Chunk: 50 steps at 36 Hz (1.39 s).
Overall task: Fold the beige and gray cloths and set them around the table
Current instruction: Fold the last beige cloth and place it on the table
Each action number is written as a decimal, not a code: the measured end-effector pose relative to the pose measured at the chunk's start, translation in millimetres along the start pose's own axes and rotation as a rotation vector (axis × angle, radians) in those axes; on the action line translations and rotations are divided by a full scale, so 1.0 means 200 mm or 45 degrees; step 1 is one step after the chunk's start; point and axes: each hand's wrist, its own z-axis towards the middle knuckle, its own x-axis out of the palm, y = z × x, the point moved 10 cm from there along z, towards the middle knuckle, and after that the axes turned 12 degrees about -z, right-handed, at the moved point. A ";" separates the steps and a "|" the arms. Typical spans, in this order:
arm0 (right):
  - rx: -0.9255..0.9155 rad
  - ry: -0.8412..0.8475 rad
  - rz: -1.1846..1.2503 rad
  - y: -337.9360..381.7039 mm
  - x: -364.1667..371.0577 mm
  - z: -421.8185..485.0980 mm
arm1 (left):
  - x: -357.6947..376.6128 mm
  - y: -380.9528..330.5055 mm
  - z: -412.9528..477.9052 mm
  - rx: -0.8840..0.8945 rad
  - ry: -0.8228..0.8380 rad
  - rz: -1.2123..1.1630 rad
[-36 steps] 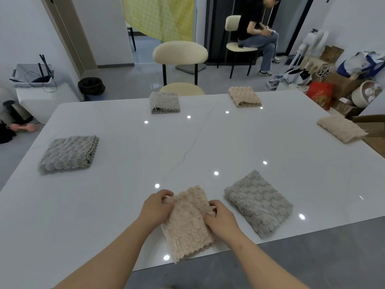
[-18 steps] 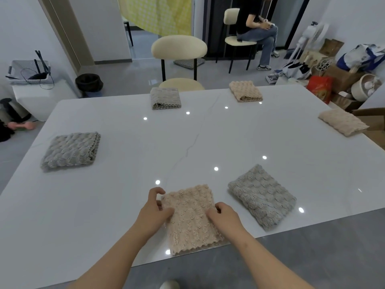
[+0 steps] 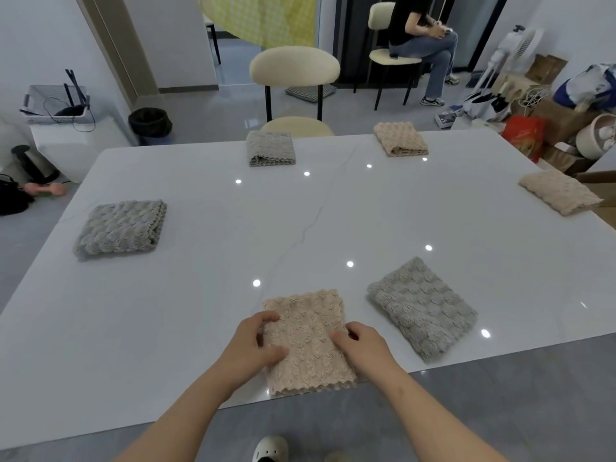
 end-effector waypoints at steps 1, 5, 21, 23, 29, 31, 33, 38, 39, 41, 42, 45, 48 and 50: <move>0.008 0.006 0.007 -0.01 0.00 0.00 | 0.00 0.01 0.00 0.003 0.003 0.001; 0.070 0.064 0.081 -0.03 0.03 0.01 | -0.02 0.04 -0.01 0.003 -0.017 -0.021; -0.022 0.067 0.079 -0.01 0.05 -0.01 | -0.04 0.04 -0.03 0.018 -0.038 0.016; -0.036 0.065 0.058 -0.01 0.05 -0.01 | -0.04 0.04 -0.03 0.022 -0.046 0.042; -0.050 0.041 0.025 -0.01 0.05 0.00 | -0.05 0.04 -0.04 0.021 -0.063 0.075; -0.040 0.042 0.021 -0.01 0.05 -0.01 | -0.05 0.04 -0.04 0.022 -0.068 0.084; -0.038 0.049 0.019 -0.01 0.06 0.00 | -0.05 0.04 -0.04 0.016 -0.079 0.085; -0.027 0.051 -0.050 0.00 0.08 0.00 | -0.08 0.06 -0.04 0.000 -0.096 0.079; -0.025 0.048 -0.056 0.00 0.08 0.00 | -0.08 0.06 -0.04 0.001 -0.096 0.082; -0.017 0.046 -0.062 0.00 0.08 0.00 | -0.08 0.05 -0.04 0.007 -0.094 0.094; -0.012 0.045 -0.063 -0.01 0.08 0.00 | -0.07 0.04 -0.04 0.012 -0.093 0.106; 0.007 0.041 -0.029 -0.01 0.07 0.00 | -0.07 0.02 -0.03 0.021 -0.101 0.177; 0.027 0.025 0.060 -0.01 0.05 0.01 | -0.07 -0.04 -0.03 0.073 -0.154 0.270; 0.037 -0.020 0.100 -0.01 0.03 0.01 | -0.08 -0.13 -0.02 0.175 -0.230 0.392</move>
